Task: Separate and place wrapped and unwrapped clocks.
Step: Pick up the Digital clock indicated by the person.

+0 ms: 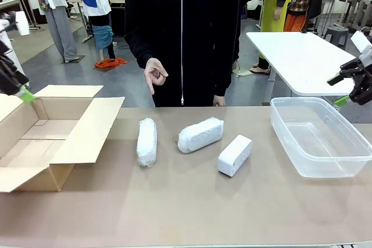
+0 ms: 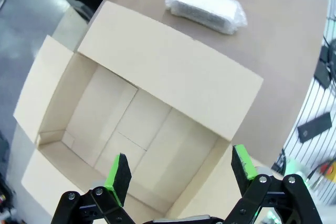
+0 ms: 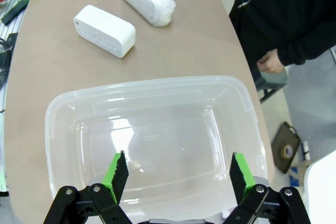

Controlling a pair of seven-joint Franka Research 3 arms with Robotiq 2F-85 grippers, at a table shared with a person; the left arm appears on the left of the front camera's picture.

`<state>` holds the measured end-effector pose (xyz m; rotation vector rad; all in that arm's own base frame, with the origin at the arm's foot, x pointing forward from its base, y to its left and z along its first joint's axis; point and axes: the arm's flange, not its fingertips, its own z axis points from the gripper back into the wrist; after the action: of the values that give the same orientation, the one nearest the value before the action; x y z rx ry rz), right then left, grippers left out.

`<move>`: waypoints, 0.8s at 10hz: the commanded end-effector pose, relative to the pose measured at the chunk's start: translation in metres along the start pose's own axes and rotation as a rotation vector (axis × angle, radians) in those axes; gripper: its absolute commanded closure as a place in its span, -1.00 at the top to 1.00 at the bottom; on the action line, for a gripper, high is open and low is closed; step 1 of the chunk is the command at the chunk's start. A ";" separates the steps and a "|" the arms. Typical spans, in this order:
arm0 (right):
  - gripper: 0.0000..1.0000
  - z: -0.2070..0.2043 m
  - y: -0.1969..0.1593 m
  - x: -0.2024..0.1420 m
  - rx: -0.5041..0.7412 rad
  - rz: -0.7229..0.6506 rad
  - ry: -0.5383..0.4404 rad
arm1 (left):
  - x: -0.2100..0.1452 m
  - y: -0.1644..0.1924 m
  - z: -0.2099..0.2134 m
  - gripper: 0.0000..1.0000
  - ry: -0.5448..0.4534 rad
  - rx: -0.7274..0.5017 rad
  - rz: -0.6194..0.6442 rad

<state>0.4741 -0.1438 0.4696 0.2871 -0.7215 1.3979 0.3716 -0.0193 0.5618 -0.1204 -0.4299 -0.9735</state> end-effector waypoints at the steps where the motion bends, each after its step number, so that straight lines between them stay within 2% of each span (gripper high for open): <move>1: 1.00 -0.002 0.000 -0.001 0.003 -0.001 0.000 | 0.023 -0.014 -0.014 1.00 0.077 0.016 0.187; 5: 1.00 -0.002 0.000 -0.001 0.003 -0.001 0.000 | 0.068 -0.047 -0.060 1.00 0.210 0.161 0.365; 8: 1.00 -0.002 0.000 -0.001 0.003 -0.001 0.000 | 0.101 -0.069 -0.100 1.00 0.235 0.187 0.491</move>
<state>0.4742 -0.1438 0.4697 0.2870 -0.7215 1.3981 0.3840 -0.1521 0.5074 0.0399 -0.2498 -0.5048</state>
